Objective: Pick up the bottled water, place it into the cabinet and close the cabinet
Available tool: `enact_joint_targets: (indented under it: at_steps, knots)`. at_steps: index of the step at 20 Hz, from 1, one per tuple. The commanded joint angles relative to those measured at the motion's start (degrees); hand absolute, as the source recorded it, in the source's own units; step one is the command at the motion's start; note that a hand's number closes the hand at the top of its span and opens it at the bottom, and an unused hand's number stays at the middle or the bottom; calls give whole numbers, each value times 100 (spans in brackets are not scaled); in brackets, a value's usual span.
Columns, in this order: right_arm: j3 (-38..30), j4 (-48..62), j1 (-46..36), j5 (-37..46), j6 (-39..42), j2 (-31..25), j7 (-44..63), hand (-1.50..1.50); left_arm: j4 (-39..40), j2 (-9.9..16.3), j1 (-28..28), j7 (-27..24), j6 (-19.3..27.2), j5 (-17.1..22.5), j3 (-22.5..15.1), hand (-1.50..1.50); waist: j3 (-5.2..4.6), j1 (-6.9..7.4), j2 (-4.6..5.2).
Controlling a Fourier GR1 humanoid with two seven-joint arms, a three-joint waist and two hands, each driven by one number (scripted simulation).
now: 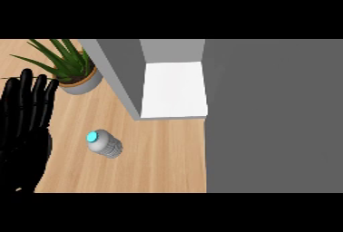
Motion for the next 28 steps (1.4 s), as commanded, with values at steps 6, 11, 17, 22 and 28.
enact_joint_targets:
  at_steps: [6, 11, 17, 22, 28]
  knots:
    - [174, -1039, 867, -154, 104, 152, 169, -150, 135, 1212, 177, 56, -1978, 2295, 992, -150, -29, 142, 44]
    - [738, -1333, 940, -753, 639, 12, 792, -150, 378, 1364, 499, 1299, -2154, 3766, 992, -150, -24, 179, 47]
    - [1656, -1898, 1260, -7, 319, 373, 1163, -150, -375, 1897, 1147, 1836, -2249, 4925, 1771, -150, -24, 222, 50]
    - [1852, -2267, 816, 163, 70, 520, 1992, -150, 171, 1545, 1167, 1672, -2566, 4408, 1716, -150, -26, 192, 66]
    - [1879, -2507, 922, 148, 181, 365, 2171, -150, -504, 1653, 1142, 2396, -2199, 4702, 1842, -150, -23, 188, 63]
